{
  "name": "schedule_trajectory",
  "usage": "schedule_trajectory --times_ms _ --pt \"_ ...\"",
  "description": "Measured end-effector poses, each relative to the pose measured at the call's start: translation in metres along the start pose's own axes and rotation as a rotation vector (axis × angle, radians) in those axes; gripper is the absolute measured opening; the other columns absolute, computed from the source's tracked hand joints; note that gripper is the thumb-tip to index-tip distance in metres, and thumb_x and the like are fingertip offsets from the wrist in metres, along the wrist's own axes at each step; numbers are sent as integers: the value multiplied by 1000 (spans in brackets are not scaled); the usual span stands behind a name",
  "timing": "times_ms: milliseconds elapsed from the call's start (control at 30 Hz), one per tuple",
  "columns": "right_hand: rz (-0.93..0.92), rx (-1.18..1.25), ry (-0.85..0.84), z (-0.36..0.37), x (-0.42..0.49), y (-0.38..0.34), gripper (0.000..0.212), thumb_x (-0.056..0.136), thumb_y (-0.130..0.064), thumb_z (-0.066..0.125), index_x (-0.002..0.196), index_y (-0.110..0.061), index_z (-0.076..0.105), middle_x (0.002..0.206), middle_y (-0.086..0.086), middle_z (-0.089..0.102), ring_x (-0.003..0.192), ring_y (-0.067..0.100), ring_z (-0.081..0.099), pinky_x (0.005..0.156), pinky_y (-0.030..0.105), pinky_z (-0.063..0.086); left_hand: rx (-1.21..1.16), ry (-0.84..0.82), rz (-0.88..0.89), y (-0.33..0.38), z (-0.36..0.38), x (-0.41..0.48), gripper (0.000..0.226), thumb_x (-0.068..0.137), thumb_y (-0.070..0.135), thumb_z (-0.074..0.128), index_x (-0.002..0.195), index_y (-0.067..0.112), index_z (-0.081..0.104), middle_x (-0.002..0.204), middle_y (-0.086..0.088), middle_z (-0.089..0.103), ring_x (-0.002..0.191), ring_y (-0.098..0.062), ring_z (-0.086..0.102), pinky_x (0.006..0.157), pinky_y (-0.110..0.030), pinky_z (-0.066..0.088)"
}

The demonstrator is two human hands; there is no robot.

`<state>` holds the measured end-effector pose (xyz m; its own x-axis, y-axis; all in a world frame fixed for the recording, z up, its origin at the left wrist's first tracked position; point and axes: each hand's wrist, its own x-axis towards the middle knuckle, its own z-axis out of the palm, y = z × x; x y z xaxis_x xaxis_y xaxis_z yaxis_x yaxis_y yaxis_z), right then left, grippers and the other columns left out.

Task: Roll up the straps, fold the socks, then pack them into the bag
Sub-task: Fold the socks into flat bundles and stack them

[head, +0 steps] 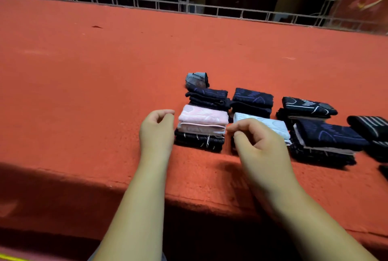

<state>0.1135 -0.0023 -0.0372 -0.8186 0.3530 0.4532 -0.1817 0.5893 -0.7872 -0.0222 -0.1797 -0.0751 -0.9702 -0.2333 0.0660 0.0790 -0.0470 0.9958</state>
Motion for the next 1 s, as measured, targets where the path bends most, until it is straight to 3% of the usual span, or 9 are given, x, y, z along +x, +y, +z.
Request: schedule_trajectory --times_ms 100,267,400,600,733,833,900,1000 --pt "-30 -75 -37 2 34 -19 24 91 -10 61 88 -28 74 83 -11 73 65 9 59 63 24 43 16 -89 -76 -2 2 7 22 88 14 61 89 23 81 78 7 76 72 -15 64 65 -30 47" --pt "31 -186 -96 25 108 -27 24 87 -13 56 85 -28 75 72 -7 72 60 11 61 64 29 50 5 -160 -133 -2 4 25 22 88 16 61 89 23 82 87 2 80 72 -18 66 63 -30 47" --pt "85 -265 -172 54 178 -12 24 90 -15 55 88 -25 78 89 -3 79 58 10 56 66 31 49 -87 -215 -246 1 1 38 15 94 12 65 91 14 79 89 -4 76 66 -14 63 58 -28 51" --pt "168 -425 -252 102 260 20 12 95 -25 66 90 -20 77 85 0 73 80 22 60 67 30 44 -244 -253 -436 8 -13 56 12 96 15 67 100 11 77 84 -2 74 64 -13 62 56 -27 55" --pt "180 -521 -392 118 284 27 28 101 -16 58 122 -19 77 110 2 69 101 20 59 86 26 42 -238 -225 -447 5 -9 61 13 97 15 64 100 10 76 85 -4 73 62 -12 62 50 -25 55" --pt "269 -529 -502 125 288 29 39 101 -7 56 133 -23 72 108 -2 66 83 12 57 81 22 41 -166 -235 -404 3 -4 60 12 97 15 67 101 8 77 88 -4 74 62 -12 62 50 -25 55" --pt "315 -549 -556 130 288 28 40 94 -13 62 130 -27 74 122 -1 69 90 11 61 91 27 45 -154 -237 -402 3 -2 60 12 97 15 67 101 8 77 86 -2 74 61 -11 61 51 -25 55" --pt "336 -591 -543 136 294 38 53 64 -28 60 111 -19 81 125 9 76 106 31 68 97 41 54 -136 -231 -402 3 0 61 11 96 15 67 97 11 77 85 -1 74 61 -10 61 51 -25 54"
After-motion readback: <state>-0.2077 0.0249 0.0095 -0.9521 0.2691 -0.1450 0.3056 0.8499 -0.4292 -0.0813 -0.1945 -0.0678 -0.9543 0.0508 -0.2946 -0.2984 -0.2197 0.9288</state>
